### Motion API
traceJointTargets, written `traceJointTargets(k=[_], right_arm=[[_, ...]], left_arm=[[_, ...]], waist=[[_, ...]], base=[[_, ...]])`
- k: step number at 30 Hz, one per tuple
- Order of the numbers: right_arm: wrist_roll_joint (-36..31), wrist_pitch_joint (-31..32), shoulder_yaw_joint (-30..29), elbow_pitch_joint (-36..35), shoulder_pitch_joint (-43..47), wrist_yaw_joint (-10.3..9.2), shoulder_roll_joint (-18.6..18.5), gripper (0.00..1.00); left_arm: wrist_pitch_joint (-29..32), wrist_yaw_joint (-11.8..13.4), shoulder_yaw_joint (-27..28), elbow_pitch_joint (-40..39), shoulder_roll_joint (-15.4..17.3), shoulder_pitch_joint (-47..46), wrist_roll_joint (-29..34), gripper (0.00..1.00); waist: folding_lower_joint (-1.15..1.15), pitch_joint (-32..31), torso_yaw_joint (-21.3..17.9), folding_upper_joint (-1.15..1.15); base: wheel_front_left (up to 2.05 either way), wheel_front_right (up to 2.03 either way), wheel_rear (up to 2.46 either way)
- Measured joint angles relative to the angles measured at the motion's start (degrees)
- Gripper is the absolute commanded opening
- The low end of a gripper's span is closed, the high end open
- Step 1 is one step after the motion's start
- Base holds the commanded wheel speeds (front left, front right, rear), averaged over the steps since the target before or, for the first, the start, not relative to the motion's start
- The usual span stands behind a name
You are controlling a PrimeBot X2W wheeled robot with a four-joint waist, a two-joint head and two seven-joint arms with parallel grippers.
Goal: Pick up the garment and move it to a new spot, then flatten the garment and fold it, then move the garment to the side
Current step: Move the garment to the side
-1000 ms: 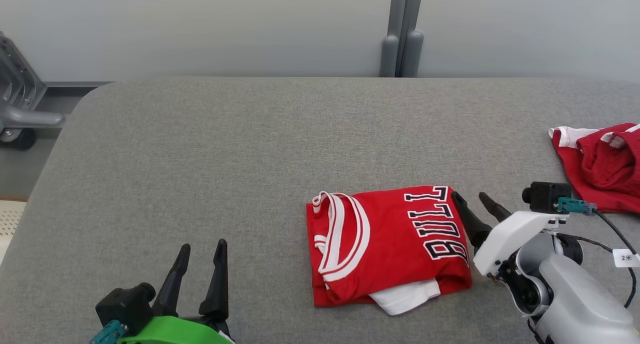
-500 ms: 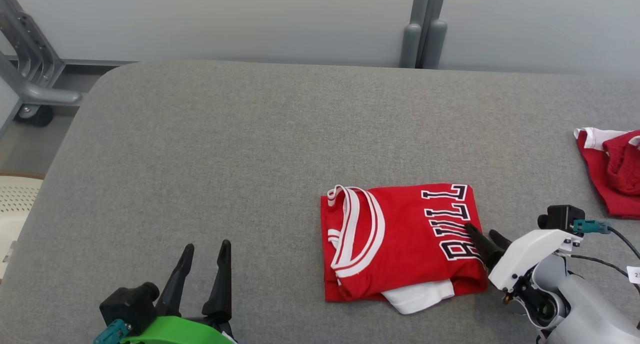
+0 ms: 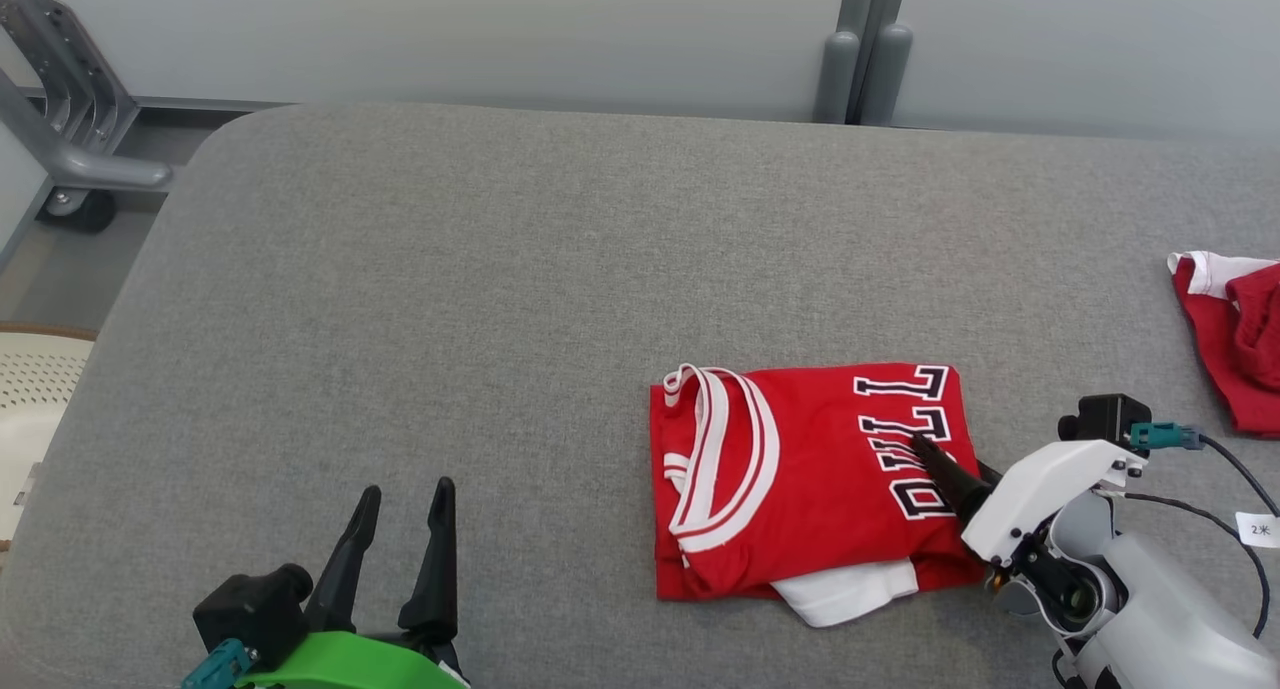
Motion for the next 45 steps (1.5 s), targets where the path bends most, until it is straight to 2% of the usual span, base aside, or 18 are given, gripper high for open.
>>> traceJointTargets(k=[1, 2, 4, 13, 21, 28, 38, 45], right_arm=[[0.00, 0.11, 0.12, 0.07, -0.17, 0.01, 0.02, 0.33], [-0.01, 0.18, 0.25, 0.19, -0.24, 0.02, 0.02, 0.17], [-0.02, 0.23, 0.46, 0.51, -0.27, 0.11, -0.02, 0.00], [-0.41, -0.31, 1.12, 1.00, -1.01, 0.99, -0.15, 0.00], [-1.42, -3.77, 0.54, -0.51, -3.89, 1.04, -2.85, 0.00], [-3.15, -4.68, -0.31, -0.57, -5.57, 1.19, -6.81, 0.00], [-6.00, -4.59, -1.79, -0.66, -11.31, 1.15, -14.85, 0.00], [-6.65, -4.01, -3.27, -0.47, -15.26, 0.35, -17.62, 0.00]], left_arm=[[0.01, 0.00, 0.00, 0.00, -0.01, 0.00, 0.13, 1.00], [0.01, 0.00, 0.00, 0.00, -0.01, -0.01, 0.20, 1.00], [0.02, 0.00, 0.00, 0.02, -0.01, -0.01, 0.33, 1.00], [0.07, 0.00, 0.64, 0.40, -0.03, -0.01, 0.38, 1.00], [0.07, 0.00, 1.05, 0.43, -0.04, 0.02, 0.38, 1.00], [0.07, 0.01, 1.08, 0.33, -0.10, 0.18, 0.38, 1.00], [0.53, 0.01, 0.40, -1.15, -0.19, 0.19, 0.94, 1.00], [1.10, 0.01, 0.05, -1.38, -0.16, 0.16, 1.11, 1.00]], waist=[[0.00, 0.06, 0.02, 0.00], [0.00, 0.11, 0.05, 0.00], [0.00, 0.17, 0.09, 0.00], [0.00, -0.15, -0.34, 0.00], [0.00, -1.04, -2.38, 0.00], [0.00, -1.73, -4.73, 0.00], [0.00, -0.98, -7.12, 0.00], [0.00, 0.32, -7.16, 0.00]], base=[[0.00, 0.00, 0.00], [0.00, 0.00, 0.00], [0.00, 0.00, 0.00], [0.00, 0.00, 0.00], [0.00, 0.00, 0.00], [0.00, 0.00, 0.00], [0.00, 0.00, 0.00], [0.00, 0.00, 0.00]])
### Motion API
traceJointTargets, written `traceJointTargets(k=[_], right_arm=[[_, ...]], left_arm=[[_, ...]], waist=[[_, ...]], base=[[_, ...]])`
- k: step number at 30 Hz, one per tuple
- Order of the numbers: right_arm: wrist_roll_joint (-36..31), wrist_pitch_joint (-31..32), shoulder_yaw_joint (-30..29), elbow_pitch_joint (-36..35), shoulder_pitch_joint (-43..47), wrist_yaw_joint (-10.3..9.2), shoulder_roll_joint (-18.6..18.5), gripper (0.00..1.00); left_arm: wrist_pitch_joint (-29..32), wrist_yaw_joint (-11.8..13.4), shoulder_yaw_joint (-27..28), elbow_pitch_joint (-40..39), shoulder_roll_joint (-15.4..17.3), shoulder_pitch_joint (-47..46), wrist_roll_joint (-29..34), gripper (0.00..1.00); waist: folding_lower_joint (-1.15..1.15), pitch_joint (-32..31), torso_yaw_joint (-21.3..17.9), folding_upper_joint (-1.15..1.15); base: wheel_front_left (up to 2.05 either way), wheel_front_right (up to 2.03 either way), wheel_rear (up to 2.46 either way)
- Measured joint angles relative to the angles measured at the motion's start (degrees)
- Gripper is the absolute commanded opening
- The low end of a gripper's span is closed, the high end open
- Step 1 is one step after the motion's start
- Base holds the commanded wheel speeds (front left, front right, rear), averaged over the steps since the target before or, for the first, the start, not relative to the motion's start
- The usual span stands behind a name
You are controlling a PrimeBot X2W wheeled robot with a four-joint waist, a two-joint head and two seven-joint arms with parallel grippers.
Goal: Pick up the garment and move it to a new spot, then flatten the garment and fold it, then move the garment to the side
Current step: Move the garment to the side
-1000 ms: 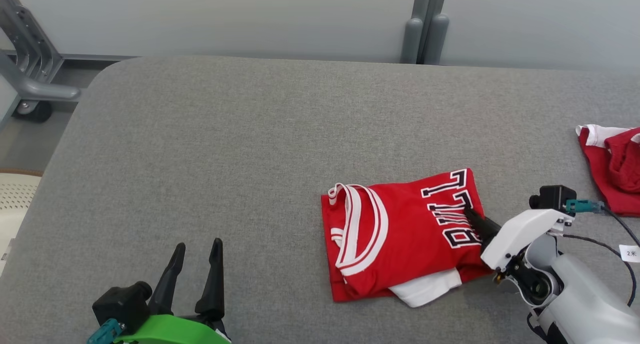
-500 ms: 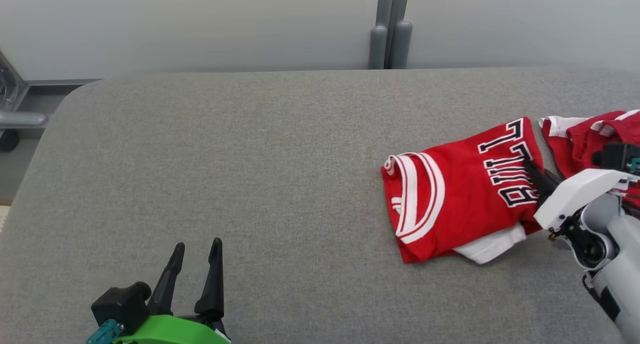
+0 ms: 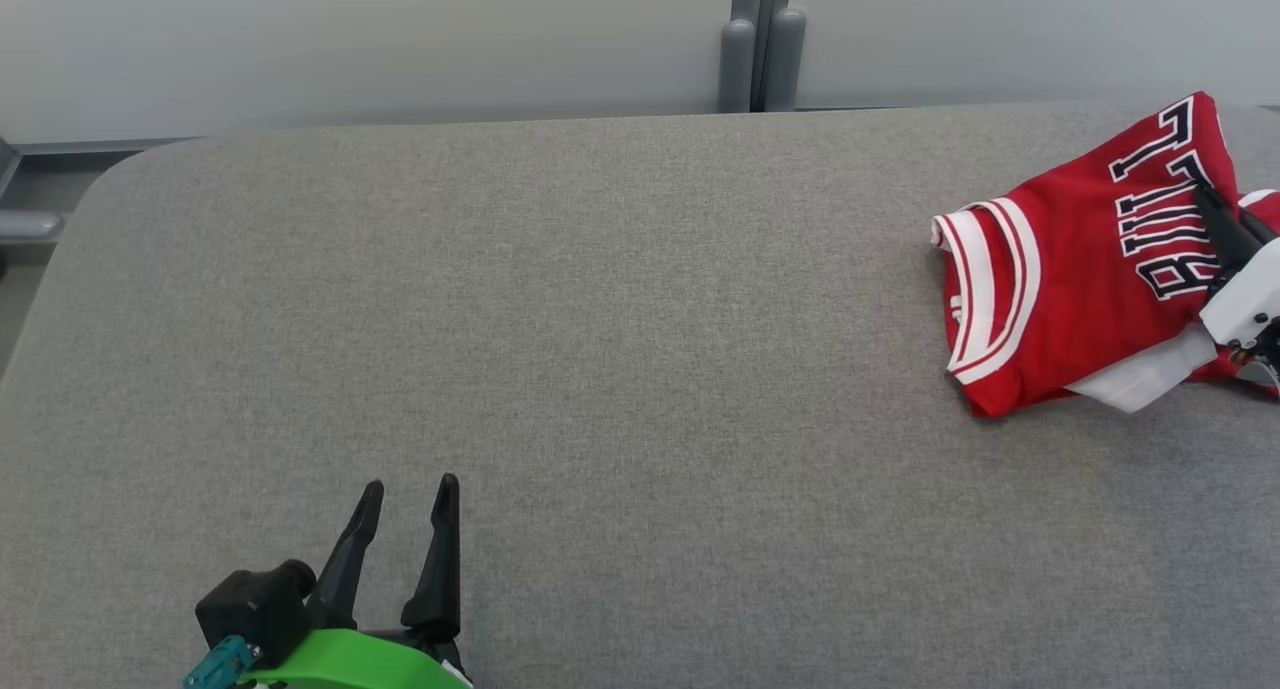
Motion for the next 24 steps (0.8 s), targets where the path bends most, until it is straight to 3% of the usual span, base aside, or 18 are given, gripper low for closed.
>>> traceJointTargets(k=[10, 16, 24], right_arm=[[-0.53, 2.12, -1.40, 2.01, -3.55, -2.46, -3.70, 0.00], [-1.56, 4.41, -1.18, 2.74, -5.26, -2.64, -6.00, 0.00], [-7.12, 6.67, 2.02, 3.89, -7.42, -4.49, -10.31, 0.00]], left_arm=[[0.51, 0.00, 0.04, -0.43, 0.26, -0.10, 0.56, 1.00], [0.93, 0.00, 0.25, -1.31, 0.47, -0.18, 0.90, 1.00], [2.01, 0.00, 0.09, -2.04, 0.90, -0.83, 1.82, 1.00]], waist=[[0.00, 1.75, 0.92, 0.00], [0.00, 2.74, 1.32, 0.00], [0.00, 4.68, 1.57, 0.00]], base=[[0.00, 0.00, 0.00], [0.00, 0.00, 0.00], [0.00, 0.00, 0.00]])
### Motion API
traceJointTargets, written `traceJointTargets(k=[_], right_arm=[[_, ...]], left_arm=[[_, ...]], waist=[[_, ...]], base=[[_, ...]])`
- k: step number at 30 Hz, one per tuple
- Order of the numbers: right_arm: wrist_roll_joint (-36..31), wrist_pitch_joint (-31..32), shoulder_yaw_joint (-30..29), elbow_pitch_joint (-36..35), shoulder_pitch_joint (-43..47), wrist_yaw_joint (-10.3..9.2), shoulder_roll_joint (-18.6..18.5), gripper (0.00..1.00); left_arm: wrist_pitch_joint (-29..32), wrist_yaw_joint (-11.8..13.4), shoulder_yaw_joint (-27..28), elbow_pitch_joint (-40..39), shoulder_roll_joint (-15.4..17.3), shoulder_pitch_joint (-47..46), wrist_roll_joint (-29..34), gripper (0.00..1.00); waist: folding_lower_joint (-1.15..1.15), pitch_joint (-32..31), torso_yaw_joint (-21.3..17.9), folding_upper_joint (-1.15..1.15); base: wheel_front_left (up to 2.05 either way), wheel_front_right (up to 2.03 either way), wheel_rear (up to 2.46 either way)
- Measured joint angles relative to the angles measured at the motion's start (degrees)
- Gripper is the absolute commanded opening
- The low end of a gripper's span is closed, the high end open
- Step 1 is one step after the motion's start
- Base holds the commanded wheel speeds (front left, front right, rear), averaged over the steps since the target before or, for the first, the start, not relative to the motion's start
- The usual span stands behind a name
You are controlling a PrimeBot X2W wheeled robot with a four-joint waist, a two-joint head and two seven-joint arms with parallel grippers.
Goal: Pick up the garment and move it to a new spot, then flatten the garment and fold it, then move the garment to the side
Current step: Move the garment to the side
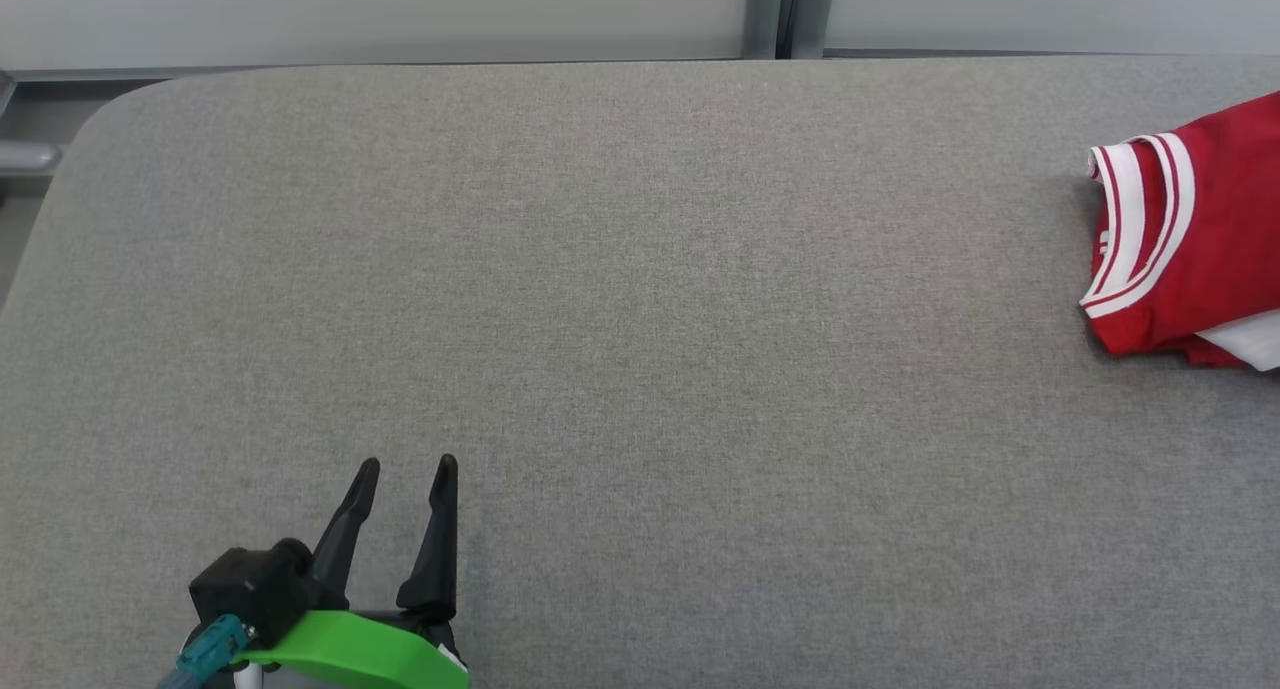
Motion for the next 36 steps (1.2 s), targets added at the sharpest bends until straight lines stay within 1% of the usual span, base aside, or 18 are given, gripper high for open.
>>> traceJointTargets(k=[1, 5, 13, 16, 20, 22, 27, 30, 31, 33, 34, 35, 36], right_arm=[[-0.88, 0.38, 0.51, 0.30, -0.11, -0.10, -0.51, 0.00], [-3.63, 0.51, 1.70, 1.57, -0.86, -1.59, -1.93, 0.00], [-9.53, -1.18, 3.81, 3.71, -0.98, -5.11, -5.10, 0.00], [-11.52, -1.81, 4.74, 4.38, -1.15, -6.05, -5.28, 0.00], [-14.28, -2.65, 6.80, 5.59, -1.14, -6.28, -5.21, 0.00], [-14.56, -3.32, 6.90, 6.08, -1.16, -7.10, -4.59, 0.00], [-17.17, -4.89, 7.51, 8.21, -2.03, -8.04, -4.01, 0.00], [-17.77, -5.82, 7.25, 9.66, -2.15, -8.12, -3.85, 0.00], [-18.11, -5.92, 7.16, 10.04, -2.36, -8.42, -3.45, 0.03], [-18.35, -6.38, 6.86, 11.00, -2.84, -8.53, -2.50, 0.33], [-18.35, -6.56, 6.62, 11.56, -3.05, -8.51, -2.22, 0.44], [-18.35, -6.76, 6.30, 12.16, -3.11, -8.51, -2.18, 0.44], [-18.34, -6.77, 6.03, 12.89, -3.11, -8.51, -2.19, 0.63]], left_arm=[[0.03, 0.00, 0.00, -0.20, 0.12, -0.30, 0.07, 1.00], [0.79, 0.00, -0.03, -1.26, 0.47, -1.06, 0.62, 1.00], [1.77, 0.00, -0.68, -2.04, 1.09, -2.76, 1.64, 1.00], [2.01, 0.00, -0.82, -2.12, 1.25, -3.21, 1.66, 1.00], [2.49, 0.00, -0.86, -2.65, 1.37, -3.63, 1.83, 1.00], [2.52, 0.00, -0.86, -2.92, 1.42, -3.64, 2.22, 1.00], [2.71, 0.00, -0.82, -3.23, 1.58, -4.52, 2.59, 1.00], [3.02, 0.00, -0.74, -3.28, 1.68, -4.67, 2.90, 1.00], [3.02, 0.00, -0.54, -3.33, 1.77, -4.67, 3.05, 1.00], [3.07, 0.00, -0.30, -3.38, 1.97, -4.67, 3.09, 1.00], [3.21, 0.00, -0.26, -3.42, 2.02, -4.67, 3.10, 1.00], [3.21, 0.00, -0.27, -3.43, 2.04, -4.67, 3.10, 1.00], [3.27, 0.00, -0.27, -3.43, 2.05, -4.67, 3.10, 1.00]], waist=[[0.00, 0.31, 0.07, 0.00], [0.00, 1.70, 0.35, 0.00], [0.00, 4.87, 1.17, 0.00], [0.00, 5.99, 1.67, 0.00], [0.00, 7.29, 2.41, 0.00], [0.00, 7.85, 2.70, 0.00], [0.00, 8.86, 3.03, 0.00], [0.00, 9.03, 2.90, 0.00], [0.00, 9.07, 2.76, 0.00], [0.00, 9.11, 2.38, 0.00], [0.00, 9.13, 2.17, 0.00], [0.00, 9.14, 1.96, 0.00], [0.00, 9.14, 1.76, 0.00]], base=[[0.00, 0.00, 0.00], [0.00, 0.00, 0.00], [0.00, 0.00, 0.00], [0.00, 0.00, 0.00], [0.00, 0.00, 0.00], [0.00, 0.00, 0.00], [0.00, 0.00, 0.00], [0.00, 0.00, 0.00], [0.00, 0.00, 0.00], [0.00, 0.00, 0.00], [0.00, 0.00, 0.00], [0.00, 0.00, 0.00], [0.00, 0.00, 0.00]])
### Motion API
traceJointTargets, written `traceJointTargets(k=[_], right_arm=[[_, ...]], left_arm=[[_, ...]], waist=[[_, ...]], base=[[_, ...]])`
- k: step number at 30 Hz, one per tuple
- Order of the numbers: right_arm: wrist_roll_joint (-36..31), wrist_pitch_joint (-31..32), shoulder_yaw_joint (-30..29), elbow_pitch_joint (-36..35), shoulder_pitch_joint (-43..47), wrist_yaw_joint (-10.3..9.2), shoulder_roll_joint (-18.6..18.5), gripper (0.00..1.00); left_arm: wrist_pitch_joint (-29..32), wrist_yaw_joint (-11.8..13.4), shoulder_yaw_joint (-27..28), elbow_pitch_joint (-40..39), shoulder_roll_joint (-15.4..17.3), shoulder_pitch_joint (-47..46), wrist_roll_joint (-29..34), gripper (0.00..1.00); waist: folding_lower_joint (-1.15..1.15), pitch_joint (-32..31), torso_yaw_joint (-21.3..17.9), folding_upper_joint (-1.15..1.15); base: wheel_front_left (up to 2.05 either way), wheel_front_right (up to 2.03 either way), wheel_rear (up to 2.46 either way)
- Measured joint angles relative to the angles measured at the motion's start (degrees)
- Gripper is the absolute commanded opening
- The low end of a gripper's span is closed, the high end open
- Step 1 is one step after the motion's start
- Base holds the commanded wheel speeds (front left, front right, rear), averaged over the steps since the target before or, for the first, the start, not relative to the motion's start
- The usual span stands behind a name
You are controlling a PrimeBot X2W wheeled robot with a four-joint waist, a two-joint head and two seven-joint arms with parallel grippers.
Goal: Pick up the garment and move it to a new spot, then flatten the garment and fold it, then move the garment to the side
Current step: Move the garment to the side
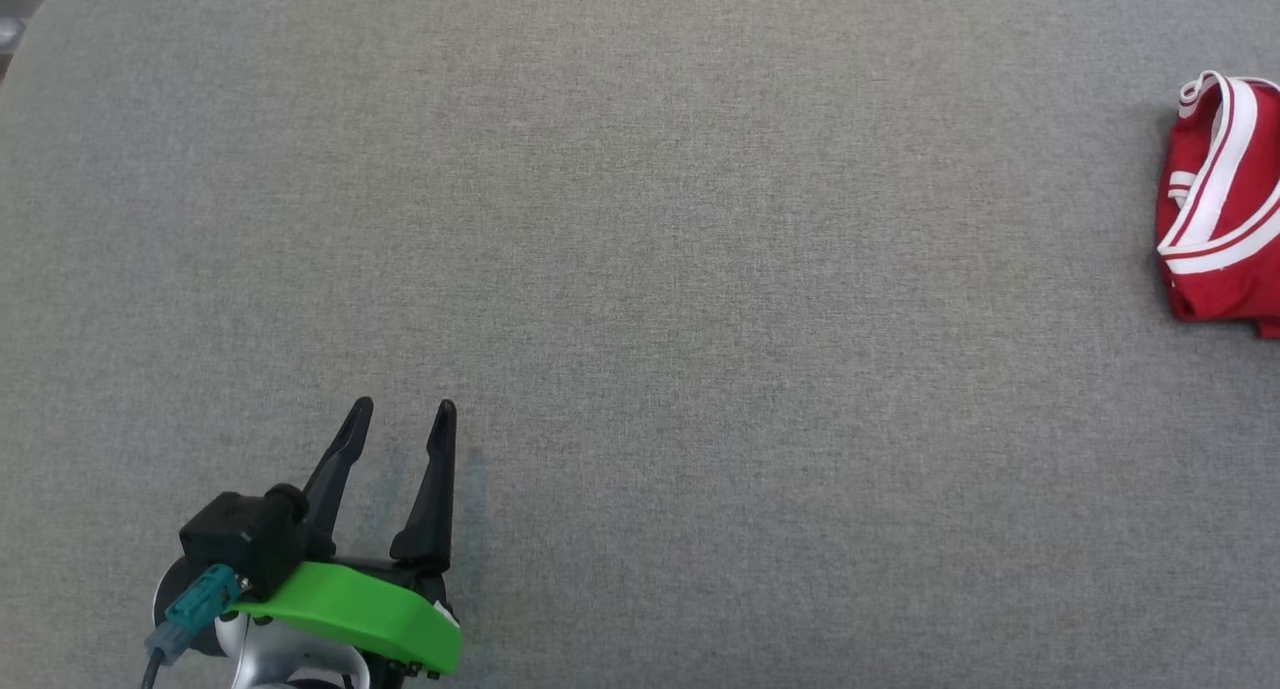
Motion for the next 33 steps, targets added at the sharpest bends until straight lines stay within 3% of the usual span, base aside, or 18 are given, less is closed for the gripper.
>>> traceJointTargets(k=[2, 15, 21, 28, 33], right_arm=[[0.01, -0.05, -0.49, 1.49, 0.01, -0.01, 0.01, 1.00], [0.87, -3.46, -4.17, 8.80, 2.23, 0.00, 3.39, 1.00], [0.24, -6.24, -5.13, 9.77, 0.94, -0.01, 2.47, 1.00], [-0.26, -12.01, -5.06, 5.78, -3.05, -0.01, 2.67, 1.00], [-0.40, -14.90, -3.91, 1.93, -4.81, 0.03, 6.61, 1.00]], left_arm=[[0.18, 0.00, 0.00, -0.04, 0.03, 0.01, 0.02, 1.00], [0.69, 0.00, 0.57, -0.29, 0.33, 0.24, 0.46, 1.00], [0.69, 0.00, 0.48, -0.24, 0.15, 0.24, 0.45, 1.00], [0.26, -0.29, -0.21, 0.18, -0.76, 0.13, 0.27, 1.00], [-1.66, -1.20, -0.59, 1.44, -1.89, -1.16, -0.49, 1.00]], waist=[[0.00, -0.02, -0.40, 0.00], [0.00, -0.60, -3.12, 0.00], [0.00, -1.60, -4.61, 0.00], [0.00, -3.75, -6.51, 0.00], [0.00, -6.11, -8.00, 0.00]], base=[[0.00, 0.00, 0.00], [0.00, 0.00, 0.00], [0.00, 0.00, 0.00], [0.00, 0.00, 0.00], [0.00, 0.00, 0.00]])
